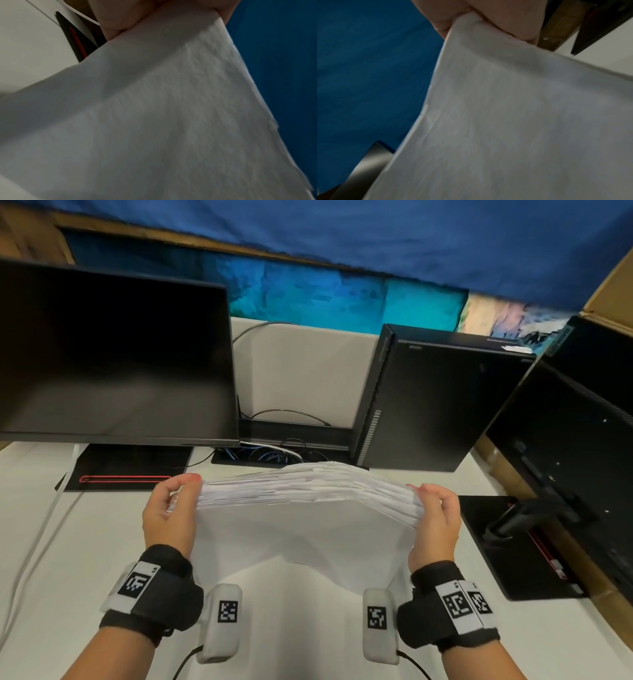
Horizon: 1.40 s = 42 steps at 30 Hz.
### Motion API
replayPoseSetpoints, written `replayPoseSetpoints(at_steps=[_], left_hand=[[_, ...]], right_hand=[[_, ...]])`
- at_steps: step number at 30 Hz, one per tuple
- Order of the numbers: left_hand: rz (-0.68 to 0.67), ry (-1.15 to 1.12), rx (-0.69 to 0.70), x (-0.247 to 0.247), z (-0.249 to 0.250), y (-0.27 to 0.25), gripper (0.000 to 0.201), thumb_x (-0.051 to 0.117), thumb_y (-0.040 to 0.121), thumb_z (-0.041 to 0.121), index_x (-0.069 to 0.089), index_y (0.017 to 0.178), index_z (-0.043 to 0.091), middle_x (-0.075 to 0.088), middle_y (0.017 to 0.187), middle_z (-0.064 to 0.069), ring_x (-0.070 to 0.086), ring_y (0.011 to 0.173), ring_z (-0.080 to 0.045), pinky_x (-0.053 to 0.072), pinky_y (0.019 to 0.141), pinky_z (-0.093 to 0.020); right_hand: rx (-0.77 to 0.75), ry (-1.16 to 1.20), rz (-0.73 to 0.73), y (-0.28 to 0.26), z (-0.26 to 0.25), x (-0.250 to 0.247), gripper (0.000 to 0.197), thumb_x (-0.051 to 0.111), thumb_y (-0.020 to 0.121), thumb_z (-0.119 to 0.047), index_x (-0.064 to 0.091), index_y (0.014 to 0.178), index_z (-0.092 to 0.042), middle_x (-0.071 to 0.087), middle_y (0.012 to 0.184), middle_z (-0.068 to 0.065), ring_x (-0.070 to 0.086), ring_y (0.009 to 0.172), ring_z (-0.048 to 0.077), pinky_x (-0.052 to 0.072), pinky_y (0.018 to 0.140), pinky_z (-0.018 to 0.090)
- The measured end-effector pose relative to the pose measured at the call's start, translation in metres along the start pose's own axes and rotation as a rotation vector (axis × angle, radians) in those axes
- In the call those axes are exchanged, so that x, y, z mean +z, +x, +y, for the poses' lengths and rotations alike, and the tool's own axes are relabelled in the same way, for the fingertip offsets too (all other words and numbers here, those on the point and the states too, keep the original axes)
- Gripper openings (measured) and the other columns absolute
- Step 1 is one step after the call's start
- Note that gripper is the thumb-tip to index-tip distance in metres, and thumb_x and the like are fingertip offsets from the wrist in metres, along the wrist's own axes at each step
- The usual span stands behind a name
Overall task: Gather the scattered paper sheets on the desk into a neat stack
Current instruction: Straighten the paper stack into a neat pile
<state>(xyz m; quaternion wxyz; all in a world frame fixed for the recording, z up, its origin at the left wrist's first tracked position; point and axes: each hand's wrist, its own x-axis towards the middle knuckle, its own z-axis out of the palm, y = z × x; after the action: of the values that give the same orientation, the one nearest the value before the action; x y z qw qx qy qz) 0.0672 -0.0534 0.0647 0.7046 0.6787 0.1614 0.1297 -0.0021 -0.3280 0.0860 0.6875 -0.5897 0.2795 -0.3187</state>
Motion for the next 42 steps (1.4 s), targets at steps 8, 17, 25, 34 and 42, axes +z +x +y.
replayPoseSetpoints(at_steps=[8,17,25,34,42], left_hand=[[-0.008,0.006,0.002,0.001,-0.002,0.002,0.024,0.057,0.084,0.031,0.061,0.105,0.02,0.058,0.111,-0.005,0.049,0.104,-0.022,0.04,0.09,-0.036],[-0.012,0.02,-0.007,0.003,0.004,-0.001,0.022,0.062,0.081,0.032,0.062,0.099,0.02,0.056,0.103,-0.004,0.05,0.098,-0.024,0.044,0.091,-0.044],[-0.015,-0.004,-0.016,0.004,0.005,0.001,0.018,0.059,0.083,0.023,0.062,0.1,0.019,0.057,0.105,-0.004,0.049,0.102,-0.024,0.041,0.092,-0.04],[-0.076,0.007,0.015,0.002,0.007,0.0,0.015,0.053,0.086,0.02,0.062,0.098,0.023,0.058,0.108,-0.003,0.05,0.104,-0.023,0.04,0.09,-0.037],[-0.04,-0.018,0.005,0.0,0.007,0.006,0.019,0.045,0.086,0.021,0.062,0.086,0.031,0.056,0.107,-0.003,0.051,0.107,-0.026,0.041,0.09,-0.038]], right_hand=[[0.083,-0.018,-0.011,0.0,0.002,0.003,0.012,0.05,0.09,-0.014,0.06,0.097,-0.014,0.058,0.091,-0.001,0.055,0.083,0.012,0.044,0.069,0.022],[0.078,-0.072,-0.014,-0.006,0.0,0.004,0.013,0.051,0.091,-0.021,0.061,0.088,-0.013,0.057,0.081,-0.001,0.053,0.075,0.011,0.041,0.061,0.021],[0.052,-0.026,0.015,-0.004,0.002,0.005,0.011,0.051,0.086,-0.005,0.06,0.086,-0.011,0.056,0.081,-0.005,0.051,0.077,0.008,0.04,0.065,0.02],[-0.128,-0.088,-0.054,-0.011,0.006,-0.003,0.018,0.051,0.088,-0.005,0.052,0.075,-0.018,0.054,0.078,-0.003,0.053,0.076,0.007,0.042,0.069,0.019],[-0.091,0.052,-0.134,-0.009,0.006,-0.007,0.018,0.049,0.09,-0.007,0.054,0.092,-0.024,0.065,0.09,-0.001,0.062,0.085,0.013,0.048,0.072,0.023]])
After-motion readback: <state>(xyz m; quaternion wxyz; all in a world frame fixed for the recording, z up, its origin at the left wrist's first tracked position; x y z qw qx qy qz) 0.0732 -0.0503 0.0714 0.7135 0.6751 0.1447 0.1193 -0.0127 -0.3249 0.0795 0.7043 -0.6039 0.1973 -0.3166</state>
